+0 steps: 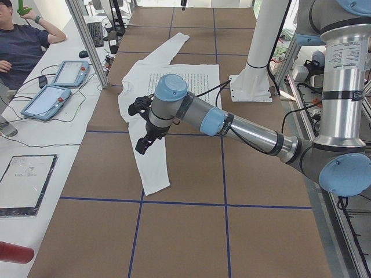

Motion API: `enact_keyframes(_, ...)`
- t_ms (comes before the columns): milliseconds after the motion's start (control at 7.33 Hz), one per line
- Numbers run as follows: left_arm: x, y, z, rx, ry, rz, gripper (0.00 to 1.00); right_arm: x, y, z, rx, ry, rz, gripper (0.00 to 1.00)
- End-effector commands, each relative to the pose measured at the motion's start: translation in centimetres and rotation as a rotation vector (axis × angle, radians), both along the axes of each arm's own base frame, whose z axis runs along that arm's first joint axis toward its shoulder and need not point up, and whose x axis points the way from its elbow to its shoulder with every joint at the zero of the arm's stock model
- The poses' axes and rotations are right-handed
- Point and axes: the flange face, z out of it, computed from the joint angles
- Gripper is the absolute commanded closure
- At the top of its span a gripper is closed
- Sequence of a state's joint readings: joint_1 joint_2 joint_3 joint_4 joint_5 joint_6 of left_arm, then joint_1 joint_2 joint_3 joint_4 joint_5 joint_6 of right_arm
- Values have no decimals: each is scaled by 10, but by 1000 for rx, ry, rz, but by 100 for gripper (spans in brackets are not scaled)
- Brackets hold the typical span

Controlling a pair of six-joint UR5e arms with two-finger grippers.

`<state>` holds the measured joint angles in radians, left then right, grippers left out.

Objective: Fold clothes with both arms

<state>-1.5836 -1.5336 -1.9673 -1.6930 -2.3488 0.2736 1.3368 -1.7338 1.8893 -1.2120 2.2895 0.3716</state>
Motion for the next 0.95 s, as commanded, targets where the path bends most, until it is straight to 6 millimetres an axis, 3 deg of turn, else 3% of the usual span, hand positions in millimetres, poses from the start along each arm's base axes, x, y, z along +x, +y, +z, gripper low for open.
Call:
enact_keyframes(0,0,0,-1,8,0,5,0,-45,5,57,-11,-39,75,2)
enact_keyframes(136,0,1,-1,8,0,5,0,-61,6,76,-13,-57,109,6)
enact_keyframes(409,0,4,-1,9,0,6,0,-109,14,85,-29,-33,147,18)
enact_keyframes(818,-1,12,-3,14,-1,4,0,-129,21,101,-51,-3,127,28)
